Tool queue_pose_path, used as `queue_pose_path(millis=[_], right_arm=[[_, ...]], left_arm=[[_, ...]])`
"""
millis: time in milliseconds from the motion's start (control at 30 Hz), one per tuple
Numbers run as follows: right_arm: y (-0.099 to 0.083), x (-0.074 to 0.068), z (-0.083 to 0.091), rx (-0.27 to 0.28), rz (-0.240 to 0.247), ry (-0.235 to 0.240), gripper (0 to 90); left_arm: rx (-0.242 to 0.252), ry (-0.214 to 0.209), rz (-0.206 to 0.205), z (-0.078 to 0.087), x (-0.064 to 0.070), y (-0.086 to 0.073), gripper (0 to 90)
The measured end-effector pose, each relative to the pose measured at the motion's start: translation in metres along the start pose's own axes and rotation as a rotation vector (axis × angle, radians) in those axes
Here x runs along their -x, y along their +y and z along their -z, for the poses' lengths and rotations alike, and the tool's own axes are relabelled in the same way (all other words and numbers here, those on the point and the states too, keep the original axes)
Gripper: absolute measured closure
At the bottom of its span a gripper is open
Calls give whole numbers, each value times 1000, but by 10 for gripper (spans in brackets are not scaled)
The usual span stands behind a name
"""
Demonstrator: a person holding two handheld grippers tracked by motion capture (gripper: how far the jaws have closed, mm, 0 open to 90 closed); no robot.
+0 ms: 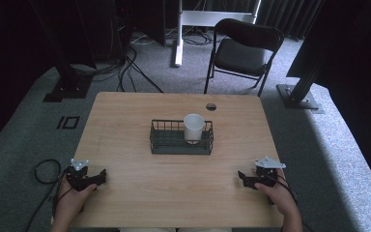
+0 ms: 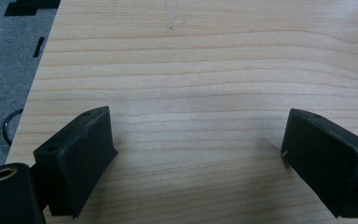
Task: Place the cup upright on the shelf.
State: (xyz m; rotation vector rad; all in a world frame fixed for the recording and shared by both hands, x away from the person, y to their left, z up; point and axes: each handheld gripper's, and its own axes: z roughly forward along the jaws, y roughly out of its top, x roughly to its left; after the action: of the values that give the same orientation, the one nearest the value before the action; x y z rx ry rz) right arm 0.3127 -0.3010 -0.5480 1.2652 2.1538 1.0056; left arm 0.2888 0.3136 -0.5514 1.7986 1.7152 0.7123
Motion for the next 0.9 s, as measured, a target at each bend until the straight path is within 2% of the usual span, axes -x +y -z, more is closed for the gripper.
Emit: queue_pose_path(millis=[67, 167, 267, 367, 433, 667, 900], right_arm=[[-1, 1, 0, -6, -11, 0, 107], [-2, 2, 0, -18, -4, -7, 107], [-4, 2, 1, -32, 22, 2, 107], [-8, 2, 2, -62, 51, 35, 107], [-9, 2, 2, -72, 42, 51, 107], [-11, 3, 3, -71, 29, 63, 107], [-12, 4, 4, -68, 34, 73, 107]], left_arm=[[0, 0, 0, 0, 0, 0, 96], [0, 0, 0, 0, 0, 0, 96], [0, 0, 0, 0, 0, 0, 96], [-1, 0, -1, 0, 0, 0, 96], [-1, 0, 0, 0, 0, 0, 96], [-1, 0, -1, 0, 0, 0, 96], [0, 0, 0, 0, 0, 0, 96]])
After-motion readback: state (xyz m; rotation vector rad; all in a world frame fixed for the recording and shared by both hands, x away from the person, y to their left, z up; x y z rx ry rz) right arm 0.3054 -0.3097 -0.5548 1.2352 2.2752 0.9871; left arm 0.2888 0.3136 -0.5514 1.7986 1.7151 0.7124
